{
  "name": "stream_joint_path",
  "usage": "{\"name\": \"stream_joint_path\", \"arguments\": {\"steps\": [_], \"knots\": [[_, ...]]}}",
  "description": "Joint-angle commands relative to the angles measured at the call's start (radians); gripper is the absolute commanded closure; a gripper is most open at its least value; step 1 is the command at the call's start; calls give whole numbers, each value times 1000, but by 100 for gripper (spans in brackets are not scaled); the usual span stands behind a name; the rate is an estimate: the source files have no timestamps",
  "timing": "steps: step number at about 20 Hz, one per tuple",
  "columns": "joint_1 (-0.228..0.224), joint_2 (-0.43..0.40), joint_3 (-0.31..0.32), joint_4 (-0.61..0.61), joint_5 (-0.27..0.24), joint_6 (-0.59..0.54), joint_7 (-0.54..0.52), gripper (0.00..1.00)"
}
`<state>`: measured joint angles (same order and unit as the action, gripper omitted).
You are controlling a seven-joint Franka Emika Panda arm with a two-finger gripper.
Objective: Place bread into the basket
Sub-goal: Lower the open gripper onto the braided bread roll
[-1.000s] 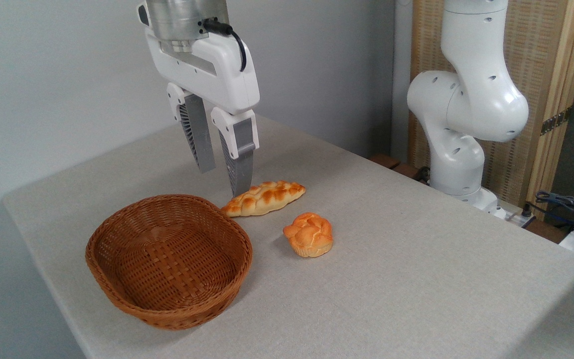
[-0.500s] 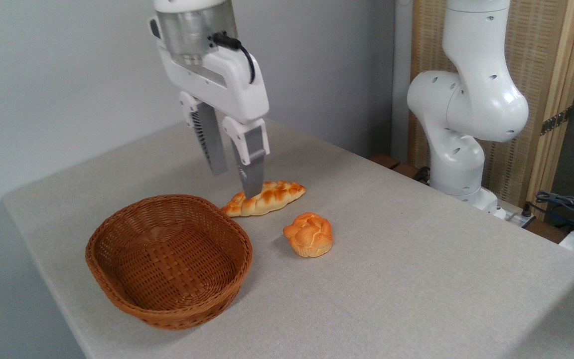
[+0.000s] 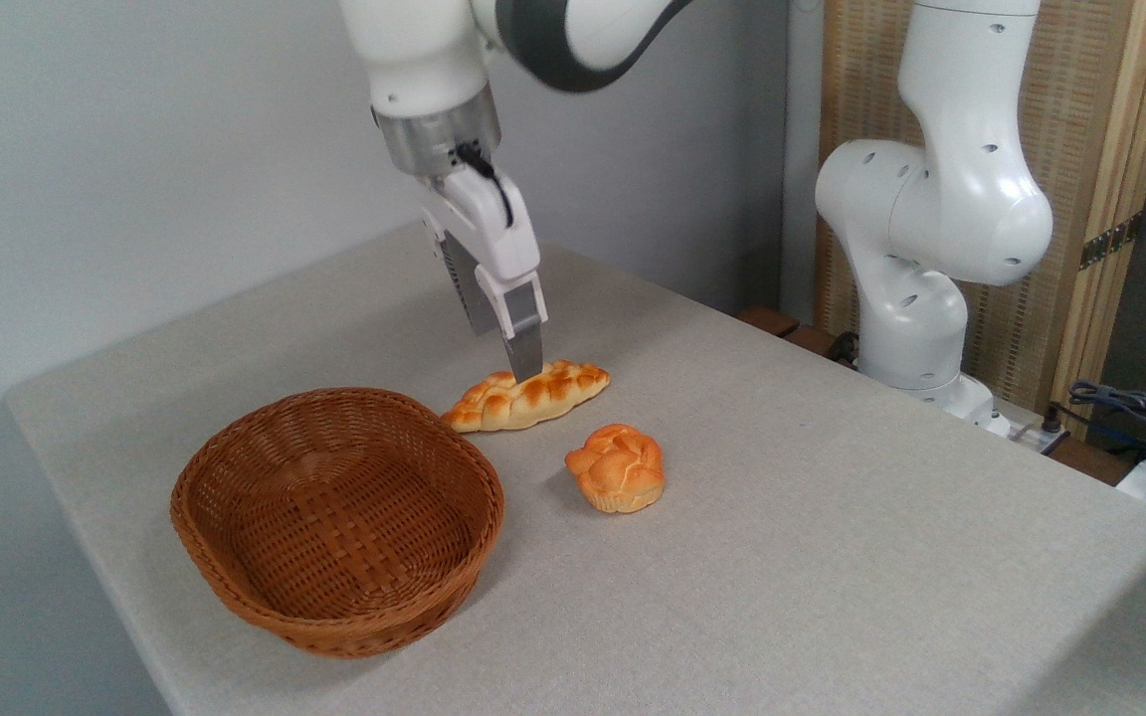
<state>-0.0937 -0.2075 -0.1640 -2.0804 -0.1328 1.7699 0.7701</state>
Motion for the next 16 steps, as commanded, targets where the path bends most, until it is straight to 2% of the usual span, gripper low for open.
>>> {"name": "stream_joint_path", "arguments": {"steps": [1,3,8,11,13,14,15,16], "knots": [[-17,-16,-92,-134,-21,114,-2,0],[-15,-10,-115,-171,-21,157,-3,0],[-17,43,-144,-182,-24,172,-2,1],[-17,54,-144,-198,-28,215,-3,27],[-17,68,-144,-198,-42,229,-3,65],[-17,68,-144,-198,-47,232,-3,80],[-17,68,-144,-198,-50,234,-2,86],[-17,68,-144,-198,-51,232,-2,87]]}}
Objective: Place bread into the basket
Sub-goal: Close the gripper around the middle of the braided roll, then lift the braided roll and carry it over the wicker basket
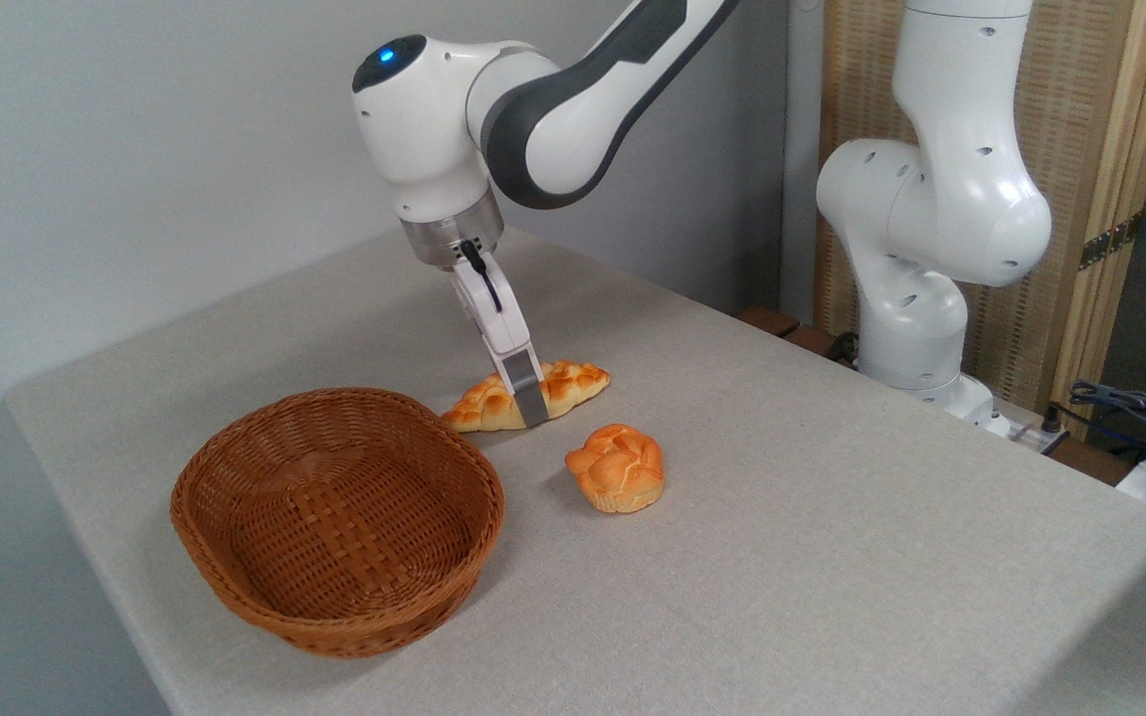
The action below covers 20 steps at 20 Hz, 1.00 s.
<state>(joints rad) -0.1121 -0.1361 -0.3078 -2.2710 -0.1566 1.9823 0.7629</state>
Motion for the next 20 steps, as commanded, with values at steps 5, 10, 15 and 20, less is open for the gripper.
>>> {"name": "stream_joint_path", "arguments": {"steps": [5,10,15,20], "knots": [[2,-3,-1,-7,-26,18,12,87],[2,4,-1,-5,-26,10,13,88],[2,1,-1,1,-23,-25,9,89],[9,-14,10,106,-18,-190,15,89]]}}
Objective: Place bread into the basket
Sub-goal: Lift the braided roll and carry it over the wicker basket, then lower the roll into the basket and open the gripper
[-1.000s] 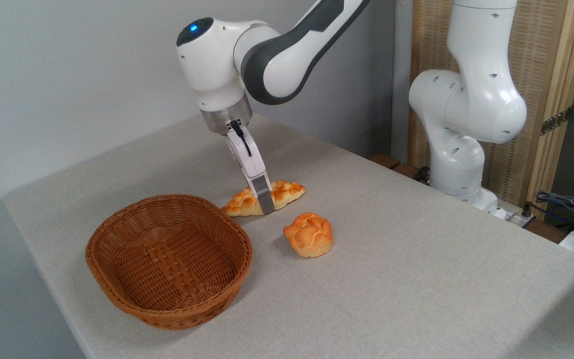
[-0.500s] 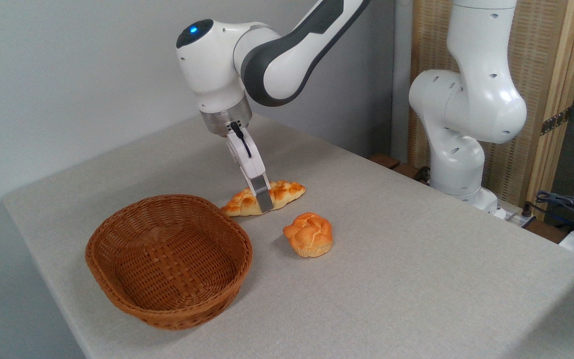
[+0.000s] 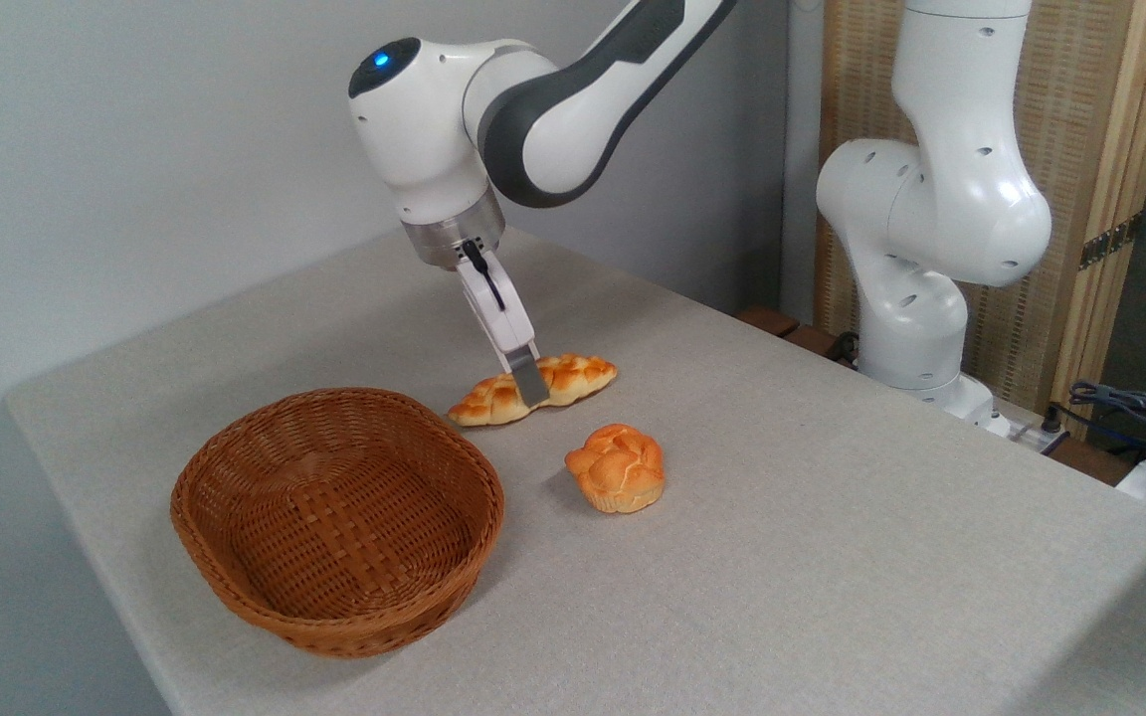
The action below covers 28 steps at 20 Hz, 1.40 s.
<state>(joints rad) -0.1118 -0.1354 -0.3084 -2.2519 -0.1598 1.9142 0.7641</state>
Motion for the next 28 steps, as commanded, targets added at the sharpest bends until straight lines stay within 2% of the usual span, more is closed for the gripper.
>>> {"name": "stream_joint_path", "arguments": {"steps": [1,3,5,7,11,12,13,14,17,28], "knots": [[12,-13,12,132,-14,-168,11,88],[15,-7,61,233,-13,-205,12,88],[15,11,115,320,-23,-193,12,86],[15,71,141,400,-21,-163,12,84],[9,166,141,416,-32,116,-23,75],[6,189,141,416,-32,158,-23,67],[3,209,140,413,-24,193,-17,51],[0,227,140,411,-23,221,-15,29],[-8,263,140,410,-20,270,-14,1],[-8,267,138,408,-20,273,-9,0]]}}
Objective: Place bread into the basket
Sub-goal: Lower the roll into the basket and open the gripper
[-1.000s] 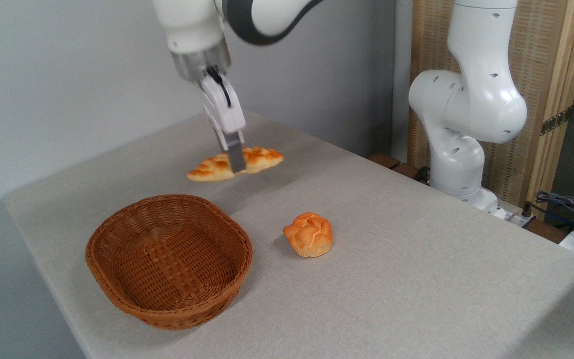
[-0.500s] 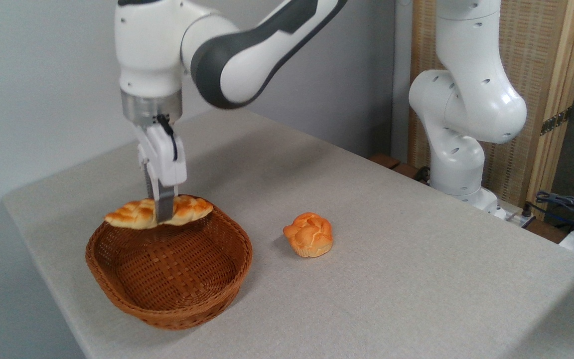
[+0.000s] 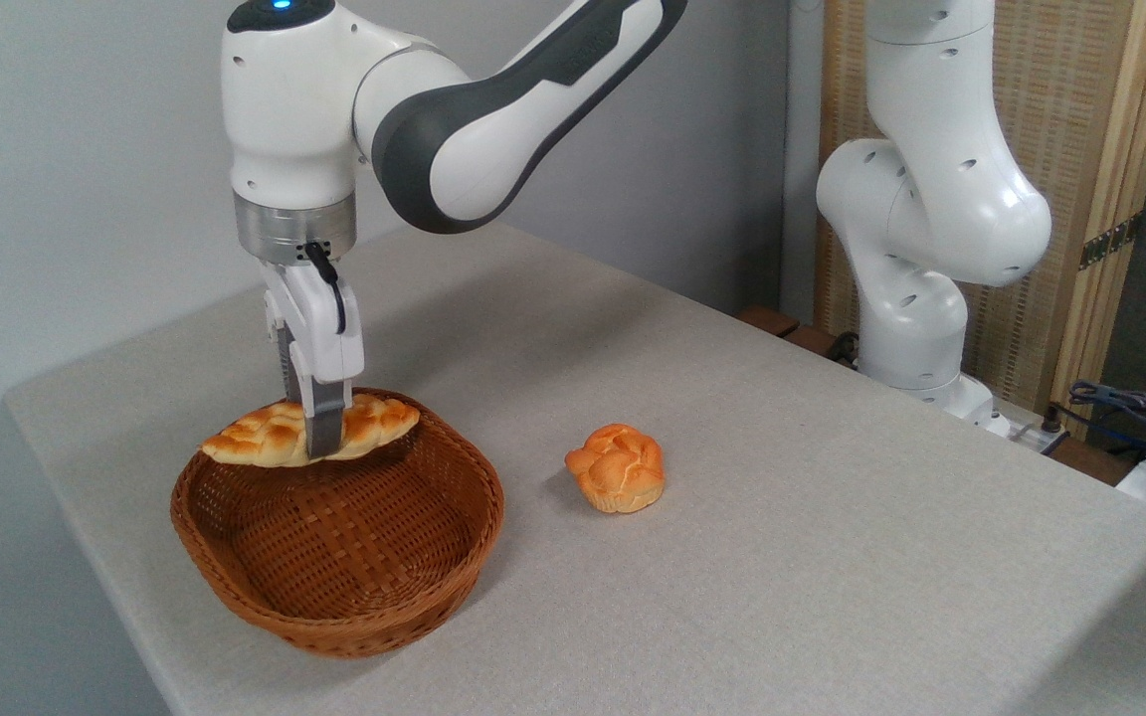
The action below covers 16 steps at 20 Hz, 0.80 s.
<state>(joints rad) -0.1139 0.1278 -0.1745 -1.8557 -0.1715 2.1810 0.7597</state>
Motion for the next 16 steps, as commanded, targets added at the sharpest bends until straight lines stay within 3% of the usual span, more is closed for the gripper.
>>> {"name": "stream_joint_path", "arguments": {"steps": [1,12,16], "knots": [[-6,4,4,12,-8,6,-5,0],[0,-31,10,15,-8,-4,-3,0],[5,-123,94,23,-2,-110,-3,0]]}}
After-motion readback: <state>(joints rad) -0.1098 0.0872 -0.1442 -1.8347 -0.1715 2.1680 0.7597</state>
